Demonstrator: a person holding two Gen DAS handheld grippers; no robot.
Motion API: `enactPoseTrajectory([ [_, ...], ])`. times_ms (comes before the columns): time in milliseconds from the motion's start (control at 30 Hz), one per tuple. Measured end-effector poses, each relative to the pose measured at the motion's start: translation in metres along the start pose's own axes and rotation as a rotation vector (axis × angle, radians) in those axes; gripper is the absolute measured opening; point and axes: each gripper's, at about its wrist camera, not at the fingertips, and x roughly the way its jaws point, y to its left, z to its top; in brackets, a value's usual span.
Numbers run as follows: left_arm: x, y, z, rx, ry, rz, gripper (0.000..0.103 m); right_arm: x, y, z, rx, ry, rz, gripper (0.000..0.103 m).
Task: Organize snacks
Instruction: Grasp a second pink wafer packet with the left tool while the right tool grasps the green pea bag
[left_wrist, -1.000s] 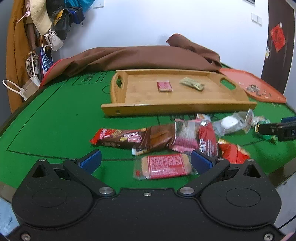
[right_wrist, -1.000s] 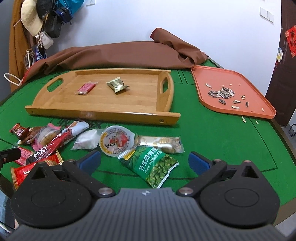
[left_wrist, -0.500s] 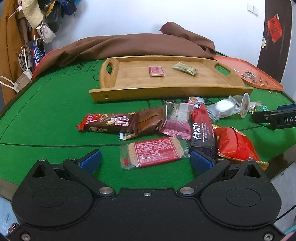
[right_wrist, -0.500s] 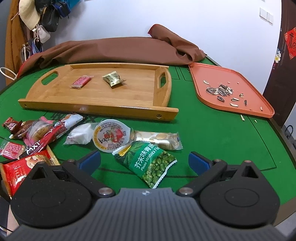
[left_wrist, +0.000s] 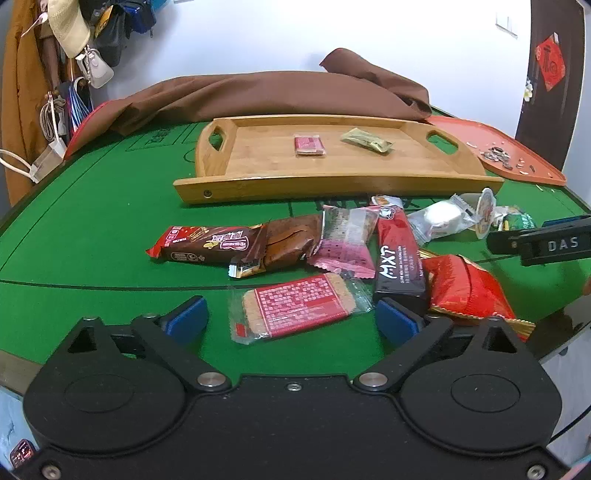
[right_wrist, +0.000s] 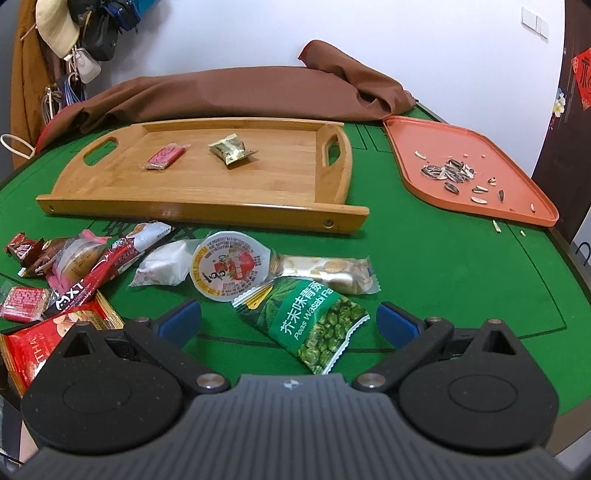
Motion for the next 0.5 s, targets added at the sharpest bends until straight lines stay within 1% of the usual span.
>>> enactPoseTrajectory([
  [100,-0.0018,-0.0012,0.0,0.006,-0.003,-0.009,0.089,0.0034,0.0,-0.0007,0.008,0.01,0.004,0.103],
  [167,-0.0029,-0.0012,0.0012,0.007,-0.005,-0.014,0.081,0.005,-0.0003,-0.001,0.016,0.017,0.013,0.103],
  [200,-0.0034,-0.0009,0.0021,0.007,-0.006,-0.018,0.074,0.0058,-0.0007,-0.0012,0.02,0.02,0.015,0.103],
  [367,-0.0039,0.0004,0.004,0.003,-0.011,-0.004,0.061,0.0069,0.0004,-0.0012,0.022,0.019,0.012,0.103],
  [400,-0.004,0.0002,0.0042,0.004,-0.013,0.0,0.055,0.0072,0.0004,-0.0012,0.023,0.02,0.012,0.103],
  [500,-0.0034,0.0014,0.0056,-0.002,-0.01,-0.001,0.054,0.0079,0.0008,-0.0015,0.02,0.021,0.011,0.103],
])
